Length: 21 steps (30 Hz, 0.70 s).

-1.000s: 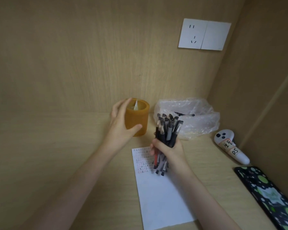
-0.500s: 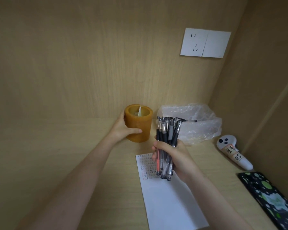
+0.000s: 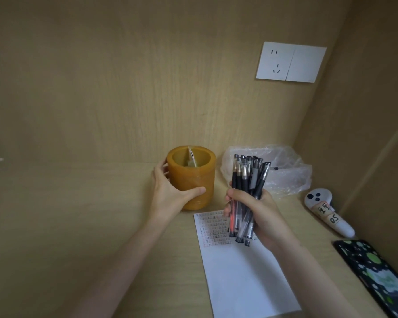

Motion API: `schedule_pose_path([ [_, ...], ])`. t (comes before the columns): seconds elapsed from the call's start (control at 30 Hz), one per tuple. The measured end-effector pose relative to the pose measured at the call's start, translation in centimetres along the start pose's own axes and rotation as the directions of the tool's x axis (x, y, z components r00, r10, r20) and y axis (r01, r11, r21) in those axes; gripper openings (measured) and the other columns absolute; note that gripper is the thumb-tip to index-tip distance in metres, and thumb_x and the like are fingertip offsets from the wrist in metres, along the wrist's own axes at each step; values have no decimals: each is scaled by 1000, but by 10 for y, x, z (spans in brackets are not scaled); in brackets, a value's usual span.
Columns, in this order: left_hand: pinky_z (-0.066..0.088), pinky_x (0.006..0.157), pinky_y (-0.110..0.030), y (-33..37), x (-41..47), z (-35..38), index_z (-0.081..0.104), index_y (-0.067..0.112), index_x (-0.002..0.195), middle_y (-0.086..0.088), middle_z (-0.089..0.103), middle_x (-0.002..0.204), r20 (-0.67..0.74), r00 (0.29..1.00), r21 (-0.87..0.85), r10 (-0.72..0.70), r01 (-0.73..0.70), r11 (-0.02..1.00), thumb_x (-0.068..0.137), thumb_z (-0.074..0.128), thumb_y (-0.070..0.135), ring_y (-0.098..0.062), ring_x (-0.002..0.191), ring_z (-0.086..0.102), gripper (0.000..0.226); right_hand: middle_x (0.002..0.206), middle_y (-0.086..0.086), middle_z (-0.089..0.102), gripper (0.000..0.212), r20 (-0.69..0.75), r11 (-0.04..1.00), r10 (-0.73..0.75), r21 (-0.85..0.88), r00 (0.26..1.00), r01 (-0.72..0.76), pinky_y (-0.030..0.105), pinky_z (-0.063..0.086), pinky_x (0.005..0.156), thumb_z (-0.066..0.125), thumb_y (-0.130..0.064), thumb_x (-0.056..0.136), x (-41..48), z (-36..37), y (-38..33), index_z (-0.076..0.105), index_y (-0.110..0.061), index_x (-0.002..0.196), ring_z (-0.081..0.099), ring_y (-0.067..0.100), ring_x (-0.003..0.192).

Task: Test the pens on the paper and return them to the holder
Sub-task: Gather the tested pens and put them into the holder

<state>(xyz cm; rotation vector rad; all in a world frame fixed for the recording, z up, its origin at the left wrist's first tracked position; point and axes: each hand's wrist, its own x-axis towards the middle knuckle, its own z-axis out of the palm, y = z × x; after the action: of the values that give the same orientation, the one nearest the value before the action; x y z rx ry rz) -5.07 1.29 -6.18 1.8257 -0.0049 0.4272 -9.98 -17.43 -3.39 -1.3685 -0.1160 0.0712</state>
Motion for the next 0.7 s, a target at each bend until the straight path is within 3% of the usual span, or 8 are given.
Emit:
schedule_pose_path([
  [0.23, 37, 93, -27, 4, -42, -5, 18, 32, 139, 7, 30, 141, 32, 999, 12, -22, 21, 1000, 47, 90, 34, -5, 117, 33, 117, 72, 12, 65, 3, -74, 996, -66, 47, 995, 70, 33, 55, 58, 65, -2, 83, -5, 2, -12, 63, -1, 85, 64, 25, 62],
  [0.4, 35, 90, -23, 0, -58, -3, 18, 34, 138, 13, 29, 135, 61, 998, 10, -26, 25, 1000, 48, 90, 31, -2, 116, 32, 115, 79, 12, 69, 23, -95, 992, -72, 96, 993, 81, 36, 59, 63, 68, -8, 78, -6, 3, -20, 63, 1, 99, 69, 24, 71],
  [0.53, 37, 91, -25, -8, -66, 0, 16, 40, 135, 14, 28, 135, 85, 995, 32, -53, 51, 998, 47, 91, 33, -4, 118, 32, 115, 85, 12, 70, 20, -74, 988, -95, 114, 993, 103, 36, 60, 74, 64, -6, 82, -8, 8, -22, 64, 3, 101, 69, 21, 78],
  [0.7, 41, 96, -30, -13, -70, 2, 15, 50, 126, 19, 28, 129, 63, 996, 35, -57, 55, 998, 43, 91, 36, -6, 120, 35, 113, 87, 11, 69, 20, -76, 990, -91, 99, 993, 98, 35, 59, 73, 64, -6, 83, -6, 13, -20, 65, 3, 100, 69, 21, 81],
])
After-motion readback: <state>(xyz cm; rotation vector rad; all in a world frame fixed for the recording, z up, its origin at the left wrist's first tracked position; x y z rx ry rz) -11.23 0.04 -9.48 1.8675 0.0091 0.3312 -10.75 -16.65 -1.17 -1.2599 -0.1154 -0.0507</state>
